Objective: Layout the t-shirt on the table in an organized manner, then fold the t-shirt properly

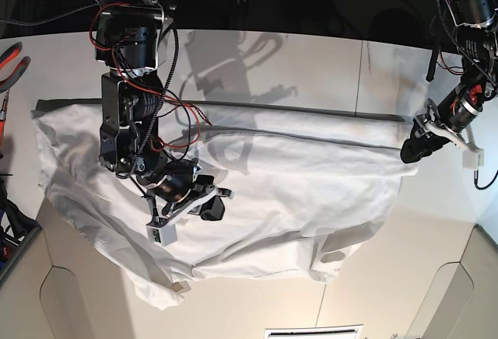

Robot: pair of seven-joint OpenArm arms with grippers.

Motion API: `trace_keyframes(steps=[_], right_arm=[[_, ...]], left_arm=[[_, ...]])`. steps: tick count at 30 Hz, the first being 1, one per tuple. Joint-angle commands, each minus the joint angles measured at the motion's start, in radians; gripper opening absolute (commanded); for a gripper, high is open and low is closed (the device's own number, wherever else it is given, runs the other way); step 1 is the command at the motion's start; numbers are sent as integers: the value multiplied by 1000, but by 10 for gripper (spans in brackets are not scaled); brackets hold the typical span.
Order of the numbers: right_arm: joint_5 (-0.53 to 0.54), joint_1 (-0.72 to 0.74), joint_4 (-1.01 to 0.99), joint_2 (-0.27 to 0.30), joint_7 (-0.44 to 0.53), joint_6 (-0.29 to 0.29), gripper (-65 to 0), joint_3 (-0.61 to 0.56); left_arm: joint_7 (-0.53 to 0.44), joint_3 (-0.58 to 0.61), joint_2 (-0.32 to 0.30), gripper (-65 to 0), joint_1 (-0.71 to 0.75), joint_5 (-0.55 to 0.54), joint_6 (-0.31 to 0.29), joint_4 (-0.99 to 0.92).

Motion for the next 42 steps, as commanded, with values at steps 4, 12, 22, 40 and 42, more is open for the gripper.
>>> trace_keyframes(steps=[4,12,22,40,42], right_arm=[[-64,26,29,16,18,7,-650,-3],[-144,-55,211,66,14,-3,-650,139],[-35,-230,382,172,-25,83,-650,298],[-159,-343,382,239,78,64,-650,300],[-159,-345,383,239,76,64,-650,304]], left_arm=[[-25,-5,-21,-390,-14,-35,-13,14],[-92,-5,-45,-650,-39,-55,-13,29],[-137,164,-52,-650,-84,257,-13,43],[-279,445,-50,-650,-52,606,341,191],[-279,445,-50,-650,-33,577,325,193]])
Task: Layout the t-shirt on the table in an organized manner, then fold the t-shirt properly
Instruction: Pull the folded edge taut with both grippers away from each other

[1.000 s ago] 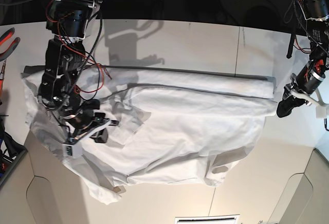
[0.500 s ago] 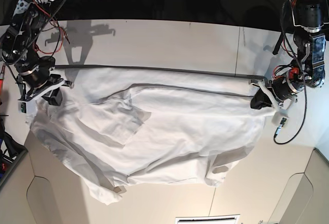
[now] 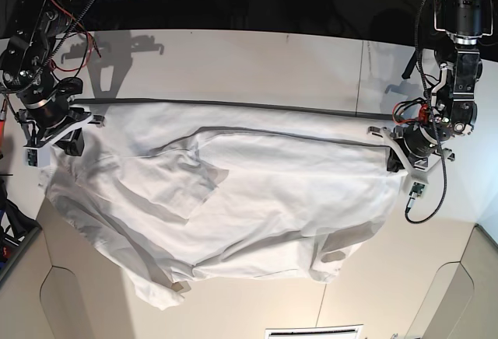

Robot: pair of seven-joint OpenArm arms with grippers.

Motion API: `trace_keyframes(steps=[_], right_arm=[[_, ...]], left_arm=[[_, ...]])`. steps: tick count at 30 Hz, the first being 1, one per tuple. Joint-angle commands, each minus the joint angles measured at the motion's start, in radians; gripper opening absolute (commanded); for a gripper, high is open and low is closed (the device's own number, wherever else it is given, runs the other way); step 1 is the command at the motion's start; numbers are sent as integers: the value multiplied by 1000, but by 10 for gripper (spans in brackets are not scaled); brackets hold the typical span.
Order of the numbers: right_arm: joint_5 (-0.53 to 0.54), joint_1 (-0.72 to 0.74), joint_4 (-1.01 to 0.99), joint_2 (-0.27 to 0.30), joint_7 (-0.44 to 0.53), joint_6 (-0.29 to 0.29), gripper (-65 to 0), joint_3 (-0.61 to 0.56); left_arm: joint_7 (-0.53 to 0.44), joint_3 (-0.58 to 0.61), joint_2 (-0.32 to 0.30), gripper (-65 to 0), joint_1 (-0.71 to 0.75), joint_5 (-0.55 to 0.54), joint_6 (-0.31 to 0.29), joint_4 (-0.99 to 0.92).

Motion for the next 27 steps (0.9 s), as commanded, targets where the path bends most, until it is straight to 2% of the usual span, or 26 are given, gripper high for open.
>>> trace_keyframes(steps=[1,4,8,13,21,27], right_arm=[[11,7,19,11,20,0,-650,11],[12,7,20,11,21,0,-650,34],[11,7,19,17,36,0,-650,75],[-37,7,1,57,50,-4,-650,82],[-40,18,-244,138,114,-14,-650,82],[-11,-6,-282,145,116,-10,-650,82]], left_arm=[[-18,-6,-16,-650,-5,-20,-19,19],[-22,-6,-15,-650,21,-59,-58,19],[-26,-6,-10,-650,27,-61,-60,19],[-20,-6,-10,-650,27,-61,-60,19],[-15,-6,-11,-650,53,-60,-60,18],[-13,-26,-10,-650,98,-61,-60,18]])
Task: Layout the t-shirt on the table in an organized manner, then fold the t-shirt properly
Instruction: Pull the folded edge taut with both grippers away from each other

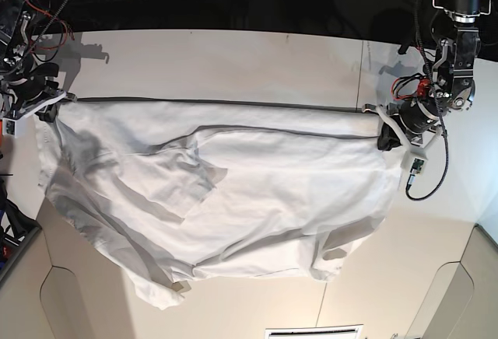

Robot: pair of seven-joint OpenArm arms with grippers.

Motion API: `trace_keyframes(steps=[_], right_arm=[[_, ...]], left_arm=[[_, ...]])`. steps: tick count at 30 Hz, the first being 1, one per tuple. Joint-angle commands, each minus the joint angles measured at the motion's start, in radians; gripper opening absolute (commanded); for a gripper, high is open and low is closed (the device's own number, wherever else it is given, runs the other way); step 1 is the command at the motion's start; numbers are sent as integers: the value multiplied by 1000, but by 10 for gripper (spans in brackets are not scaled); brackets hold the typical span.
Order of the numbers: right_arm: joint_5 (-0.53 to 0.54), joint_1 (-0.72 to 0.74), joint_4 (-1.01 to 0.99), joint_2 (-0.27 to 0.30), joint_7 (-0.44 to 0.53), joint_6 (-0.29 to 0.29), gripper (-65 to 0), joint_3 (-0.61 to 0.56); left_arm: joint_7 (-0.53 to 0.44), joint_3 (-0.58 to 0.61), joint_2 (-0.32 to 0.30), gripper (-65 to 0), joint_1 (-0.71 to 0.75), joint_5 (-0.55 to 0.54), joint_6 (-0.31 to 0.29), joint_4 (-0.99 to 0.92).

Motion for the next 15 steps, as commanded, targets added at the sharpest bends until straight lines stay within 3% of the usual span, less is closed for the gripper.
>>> trace_keyframes(steps=[1,8,15], right_arm=[[8,-5,17,16,3,5,-650,4],[101,-63,77,16,-44,35,-650,4],[134,-162,180,16,-76,35,-650,4]], left_arm=[[17,-16,-12,-650,8,10,0,11],[32,-168,-12,-650,92,-29,-1,11],[60,-283,-12,-650,156,-124,-89,11]])
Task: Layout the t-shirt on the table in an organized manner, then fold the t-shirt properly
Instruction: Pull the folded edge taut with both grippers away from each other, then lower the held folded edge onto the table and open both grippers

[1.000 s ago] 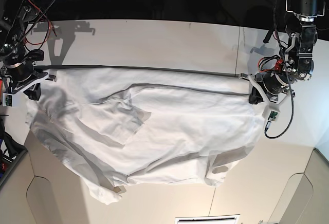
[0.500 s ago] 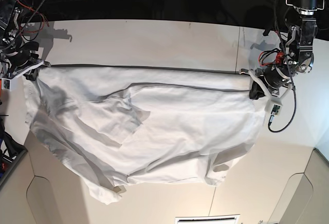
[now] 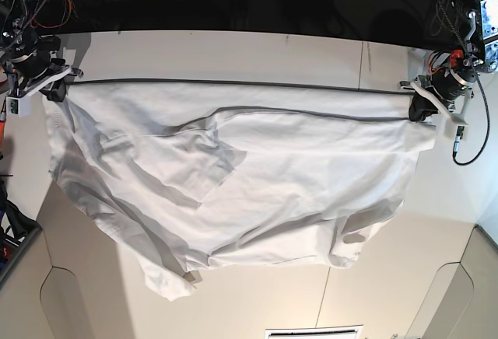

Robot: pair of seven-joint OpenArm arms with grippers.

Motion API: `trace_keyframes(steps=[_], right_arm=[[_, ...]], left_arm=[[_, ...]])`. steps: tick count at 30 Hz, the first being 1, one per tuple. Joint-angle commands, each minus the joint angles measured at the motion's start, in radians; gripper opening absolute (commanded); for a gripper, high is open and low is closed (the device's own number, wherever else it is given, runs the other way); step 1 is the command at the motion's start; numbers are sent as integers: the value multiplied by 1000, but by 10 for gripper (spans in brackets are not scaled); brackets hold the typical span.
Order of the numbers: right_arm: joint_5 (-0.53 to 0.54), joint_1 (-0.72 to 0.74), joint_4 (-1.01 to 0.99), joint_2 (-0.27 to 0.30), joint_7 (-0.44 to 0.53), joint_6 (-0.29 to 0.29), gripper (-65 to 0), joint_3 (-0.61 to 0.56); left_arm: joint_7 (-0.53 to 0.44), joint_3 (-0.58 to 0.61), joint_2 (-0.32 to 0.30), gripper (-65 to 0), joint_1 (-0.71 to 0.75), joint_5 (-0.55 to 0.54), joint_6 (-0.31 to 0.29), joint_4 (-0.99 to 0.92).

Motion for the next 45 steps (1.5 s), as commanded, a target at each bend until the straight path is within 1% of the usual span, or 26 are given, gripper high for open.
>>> trace_keyframes(steps=[1,5,10,15,18,20,22,25,30,36,39,42,43,45], right_arm=[[19,-10,32,16,0,-1,-650,6],[67,-56,81,16,-33,-1,-650,6],[68,-91,108,16,-67,-1,-650,6],[115,-116,108,16,-69,-1,-650,6],[172,-116,122,16,-67,0,-650,6],[216,-114,167,16,-67,5,-650,6],[220,-103,235,11,-66,14,-650,6],[191,-51,303,11,-64,13,-650,6],[94,92,274,11,-64,-2,-650,-6],[41,178,71,11,-59,-2,-650,-80],[-7,190,-46,11,-3,-3,-650,-109],[-63,190,-139,12,69,-23,-650,-114],[-83,190,-161,12,81,-36,-650,-114],[-119,190,-190,13,84,-40,-650,-114]], left_arm=[[34,-13,-14,-650,6,5,-2,6],[51,-17,-14,-650,39,-4,-3,6],[83,-17,-14,-650,74,-4,-3,6],[89,-17,-14,-650,87,-4,-3,6],[71,-17,-14,-650,86,-4,-3,6],[67,-17,-14,-650,85,-4,-3,6],[67,-17,-14,-650,83,-4,-3,6],[66,-17,-14,-650,83,-4,-3,6],[48,-17,-14,-650,82,-5,-3,6],[43,-17,-14,-650,75,-9,-3,6],[44,-17,-14,-650,75,-12,-3,6],[44,-17,-14,-650,75,-12,-3,6],[44,-17,-14,-650,76,-12,-3,6],[46,-17,-16,-650,76,-12,-3,6]])
